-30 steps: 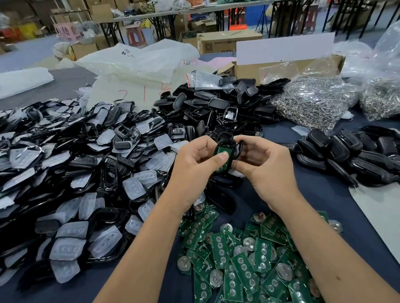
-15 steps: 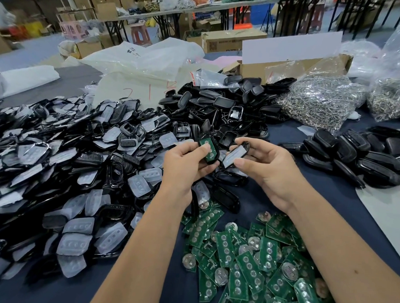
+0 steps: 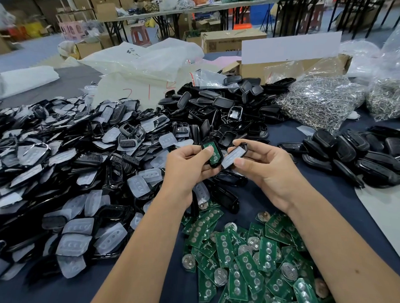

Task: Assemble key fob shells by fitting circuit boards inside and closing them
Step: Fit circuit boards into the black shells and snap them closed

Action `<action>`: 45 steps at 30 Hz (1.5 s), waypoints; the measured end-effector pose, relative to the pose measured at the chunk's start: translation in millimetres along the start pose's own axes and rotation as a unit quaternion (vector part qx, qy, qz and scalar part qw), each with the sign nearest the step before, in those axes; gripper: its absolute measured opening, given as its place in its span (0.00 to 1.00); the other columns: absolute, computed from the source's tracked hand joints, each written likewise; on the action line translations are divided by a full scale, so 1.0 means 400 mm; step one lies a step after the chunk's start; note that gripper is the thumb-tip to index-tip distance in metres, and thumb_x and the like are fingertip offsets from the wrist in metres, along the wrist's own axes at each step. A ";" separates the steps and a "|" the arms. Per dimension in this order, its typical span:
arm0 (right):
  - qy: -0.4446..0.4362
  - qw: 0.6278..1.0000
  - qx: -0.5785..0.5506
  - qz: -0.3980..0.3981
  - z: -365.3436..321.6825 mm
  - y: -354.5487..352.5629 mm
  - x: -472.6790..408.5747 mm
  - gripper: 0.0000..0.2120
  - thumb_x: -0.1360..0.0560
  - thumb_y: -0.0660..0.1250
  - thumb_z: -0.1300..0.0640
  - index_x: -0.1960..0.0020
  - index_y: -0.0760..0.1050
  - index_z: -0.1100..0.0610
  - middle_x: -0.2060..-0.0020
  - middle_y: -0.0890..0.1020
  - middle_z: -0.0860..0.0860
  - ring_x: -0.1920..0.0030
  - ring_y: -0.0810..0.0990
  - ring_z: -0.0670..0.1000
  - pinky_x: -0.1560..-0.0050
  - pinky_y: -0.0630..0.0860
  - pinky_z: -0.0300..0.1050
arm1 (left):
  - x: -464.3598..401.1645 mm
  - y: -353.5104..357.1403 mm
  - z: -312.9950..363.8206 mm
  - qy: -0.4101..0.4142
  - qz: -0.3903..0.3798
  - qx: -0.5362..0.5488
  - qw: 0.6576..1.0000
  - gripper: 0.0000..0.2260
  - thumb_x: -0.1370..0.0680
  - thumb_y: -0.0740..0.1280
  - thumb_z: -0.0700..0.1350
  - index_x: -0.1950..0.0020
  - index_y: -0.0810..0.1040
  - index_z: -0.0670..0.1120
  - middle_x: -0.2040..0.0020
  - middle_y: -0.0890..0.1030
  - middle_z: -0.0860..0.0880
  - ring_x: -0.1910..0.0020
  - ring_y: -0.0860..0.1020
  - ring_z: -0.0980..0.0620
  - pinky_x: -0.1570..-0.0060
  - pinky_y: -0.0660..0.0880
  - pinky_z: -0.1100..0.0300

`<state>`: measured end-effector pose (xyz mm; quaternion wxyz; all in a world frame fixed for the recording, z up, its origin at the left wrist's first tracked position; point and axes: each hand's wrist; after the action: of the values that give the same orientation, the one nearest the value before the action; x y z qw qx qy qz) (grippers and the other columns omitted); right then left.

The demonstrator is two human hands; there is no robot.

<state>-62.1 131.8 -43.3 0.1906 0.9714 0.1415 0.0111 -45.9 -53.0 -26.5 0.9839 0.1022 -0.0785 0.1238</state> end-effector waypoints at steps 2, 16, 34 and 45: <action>0.000 1.000 0.008 0.008 0.001 0.000 -0.001 0.23 0.34 0.77 0.64 0.39 0.83 0.59 0.45 0.87 0.59 0.44 0.86 0.56 0.39 0.82 0.51 | 0.001 0.000 -0.001 0.011 0.000 -0.011 1.000 0.04 0.21 0.74 0.38 0.56 0.84 0.39 0.60 0.84 0.45 0.68 0.80 0.54 0.61 0.83 0.60; -0.017 0.997 0.037 0.062 0.003 -0.001 -0.004 0.25 0.39 0.80 0.63 0.42 0.84 0.62 0.49 0.88 0.61 0.48 0.88 0.61 0.47 0.86 0.51 | 0.009 0.009 -0.020 0.200 -0.002 -0.171 0.965 0.06 0.25 0.78 0.38 0.52 0.85 0.45 0.60 0.87 0.47 0.62 0.87 0.48 0.61 0.85 0.55; -0.043 0.992 0.066 0.101 0.011 -0.006 0.000 0.11 0.32 0.81 0.68 0.52 0.88 0.57 0.55 0.89 0.58 0.57 0.89 0.54 0.57 0.84 0.43 | 0.012 0.026 -0.040 0.337 -0.083 -0.353 0.869 0.11 0.24 0.74 0.41 0.42 0.86 0.45 0.54 0.82 0.56 0.56 0.81 0.61 0.53 0.80 0.63; -0.069 0.983 0.137 0.102 0.012 -0.001 0.000 0.11 0.33 0.84 0.58 0.54 0.86 0.56 0.58 0.88 0.59 0.56 0.89 0.60 0.55 0.86 0.49 | 0.015 0.023 -0.025 0.317 -0.061 -0.355 0.877 0.11 0.27 0.79 0.39 0.45 0.88 0.46 0.58 0.81 0.53 0.58 0.81 0.55 0.54 0.81 0.56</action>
<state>-62.0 130.4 -47.8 0.0632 0.9960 0.0286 -0.0562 -41.2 -40.7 -33.3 0.9319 -0.2944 0.2053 0.0529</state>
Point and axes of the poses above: each hand's wrist, its own x-axis away from the middle knuckle, its own y-axis out of the palm, z = x × y
